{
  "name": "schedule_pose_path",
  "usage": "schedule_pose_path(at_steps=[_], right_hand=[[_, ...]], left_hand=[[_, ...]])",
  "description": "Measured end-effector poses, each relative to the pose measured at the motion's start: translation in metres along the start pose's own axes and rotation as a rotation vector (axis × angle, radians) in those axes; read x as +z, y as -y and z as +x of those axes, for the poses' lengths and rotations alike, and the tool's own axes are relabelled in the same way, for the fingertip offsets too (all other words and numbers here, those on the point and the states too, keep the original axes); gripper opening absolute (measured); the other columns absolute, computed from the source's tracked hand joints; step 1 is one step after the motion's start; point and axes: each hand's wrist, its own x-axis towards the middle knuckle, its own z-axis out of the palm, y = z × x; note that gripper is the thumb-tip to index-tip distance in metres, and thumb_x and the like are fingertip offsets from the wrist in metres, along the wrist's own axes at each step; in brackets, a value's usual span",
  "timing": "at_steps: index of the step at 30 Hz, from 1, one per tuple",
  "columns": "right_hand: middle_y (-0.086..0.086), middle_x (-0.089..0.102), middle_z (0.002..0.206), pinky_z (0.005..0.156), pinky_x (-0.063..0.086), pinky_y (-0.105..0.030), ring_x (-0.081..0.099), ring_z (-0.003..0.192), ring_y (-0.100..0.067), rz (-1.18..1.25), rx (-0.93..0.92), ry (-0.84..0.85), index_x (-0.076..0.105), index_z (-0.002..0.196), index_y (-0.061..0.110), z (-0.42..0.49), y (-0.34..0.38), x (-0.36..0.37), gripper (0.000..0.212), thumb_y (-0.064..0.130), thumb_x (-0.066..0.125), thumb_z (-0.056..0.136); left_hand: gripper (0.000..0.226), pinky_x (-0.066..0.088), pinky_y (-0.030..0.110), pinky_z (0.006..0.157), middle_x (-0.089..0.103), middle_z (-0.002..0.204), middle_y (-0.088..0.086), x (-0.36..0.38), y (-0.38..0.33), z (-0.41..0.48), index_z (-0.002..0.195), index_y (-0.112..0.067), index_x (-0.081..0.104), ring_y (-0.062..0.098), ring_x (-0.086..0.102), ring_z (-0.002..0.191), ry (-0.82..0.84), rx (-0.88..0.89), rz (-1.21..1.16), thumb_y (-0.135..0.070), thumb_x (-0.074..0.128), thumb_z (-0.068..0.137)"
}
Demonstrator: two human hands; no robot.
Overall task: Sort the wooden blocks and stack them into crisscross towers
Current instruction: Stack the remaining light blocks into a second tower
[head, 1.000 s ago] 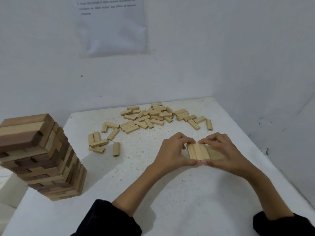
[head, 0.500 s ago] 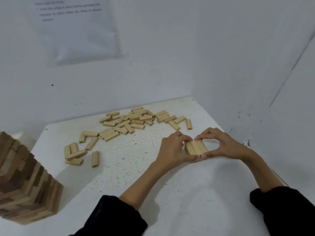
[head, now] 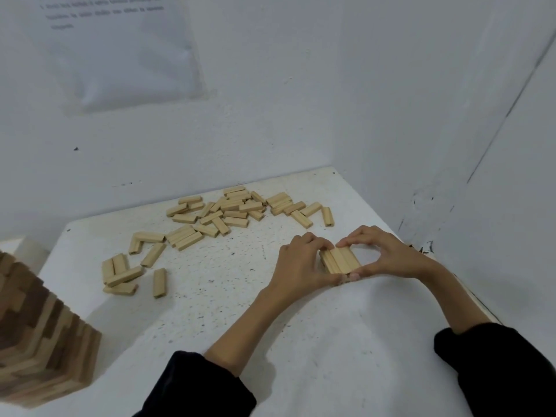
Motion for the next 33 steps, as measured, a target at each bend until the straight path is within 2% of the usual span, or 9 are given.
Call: schedule_pose_path(at_steps=[7,10,15,20,22,24,26,30,33], right_hand=[[0.022,0.058,0.109,0.096,0.037,-0.023,0.05,0.112,-0.002,0.113,-0.038,-0.058,0.059,0.113,0.05,0.002,0.004,-0.006,0.059,0.056,0.077,0.056],[0.017,0.061,0.108,0.093,0.042,-0.024,0.053,0.106,-0.003,0.146,-0.057,-0.121,0.064,0.108,0.047,0.014,0.009,-0.007,0.037,0.046,0.074,0.073],[0.014,0.058,0.111,0.092,0.043,-0.029,0.053,0.108,-0.005,0.191,-0.049,-0.275,0.065,0.101,0.038,0.047,0.009,0.004,0.019,0.034,0.064,0.082],[0.003,0.046,0.122,0.08,0.038,-0.016,0.045,0.114,-0.015,0.138,0.004,-0.321,0.059,0.114,0.037,0.083,-0.007,0.013,0.036,0.026,0.071,0.081],[0.005,0.041,0.13,0.087,0.038,-0.021,0.039,0.118,-0.015,0.059,0.017,-0.3,0.053,0.121,0.039,0.093,-0.015,0.013,0.049,0.032,0.074,0.077],[0.008,0.039,0.136,0.097,0.028,-0.024,0.033,0.123,-0.013,-0.046,0.01,-0.265,0.05,0.128,0.039,0.102,-0.021,0.013,0.06,0.038,0.076,0.073],[0.011,0.041,0.132,0.095,0.023,-0.021,0.032,0.119,-0.01,-0.092,0.006,-0.256,0.048,0.131,0.037,0.108,-0.022,0.013,0.067,0.041,0.076,0.071],[0.006,0.054,0.106,0.084,0.035,-0.021,0.045,0.098,-0.012,-0.077,-0.041,-0.343,0.049,0.131,0.027,0.111,-0.025,0.016,0.078,0.051,0.073,0.06],[0.004,0.052,0.103,0.08,0.034,-0.018,0.045,0.094,-0.013,-0.121,-0.066,-0.369,0.049,0.132,0.027,0.111,-0.029,0.017,0.076,0.052,0.07,0.063]], left_hand=[[0.082,0.033,0.033,0.102,0.04,0.136,-0.006,-0.013,0.006,-0.002,0.137,-0.028,0.042,0.011,0.037,0.125,0.061,0.021,-0.115,-0.052,0.078,0.067],[0.072,0.03,0.024,0.098,0.04,0.133,-0.006,-0.025,0.016,0.002,0.136,-0.026,0.044,0.01,0.034,0.123,0.049,0.039,-0.169,-0.047,0.075,0.074],[0.049,0.026,0.022,0.096,0.044,0.13,-0.002,-0.031,0.04,0.021,0.129,-0.022,0.052,0.015,0.034,0.125,-0.06,-0.01,-0.179,-0.036,0.068,0.084],[0.055,0.031,0.031,0.096,0.045,0.131,0.002,-0.02,0.056,0.048,0.132,-0.019,0.05,0.021,0.032,0.124,-0.203,-0.072,-0.058,-0.039,0.068,0.083],[0.061,0.031,0.036,0.1,0.043,0.134,0.0,-0.013,0.056,0.057,0.135,-0.022,0.047,0.021,0.03,0.125,-0.21,-0.078,-0.03,-0.045,0.068,0.082],[0.062,0.026,0.036,0.103,0.042,0.134,-0.003,-0.004,0.057,0.06,0.137,-0.026,0.045,0.018,0.028,0.126,-0.212,-0.079,-0.028,-0.048,0.065,0.082],[0.057,0.02,0.031,0.102,0.041,0.133,-0.005,0.004,0.06,0.059,0.136,-0.026,0.047,0.015,0.028,0.126,-0.25,-0.059,-0.022,-0.046,0.062,0.085],[0.044,0.016,0.026,0.102,0.039,0.132,0.0,0.012,0.069,0.056,0.13,-0.024,0.053,0.015,0.031,0.126,-0.305,-0.016,-0.019,-0.037,0.06,0.088],[0.041,0.016,0.024,0.101,0.038,0.13,0.001,0.013,0.068,0.056,0.127,-0.023,0.054,0.015,0.031,0.124,-0.313,-0.005,-0.004,-0.037,0.06,0.088]])
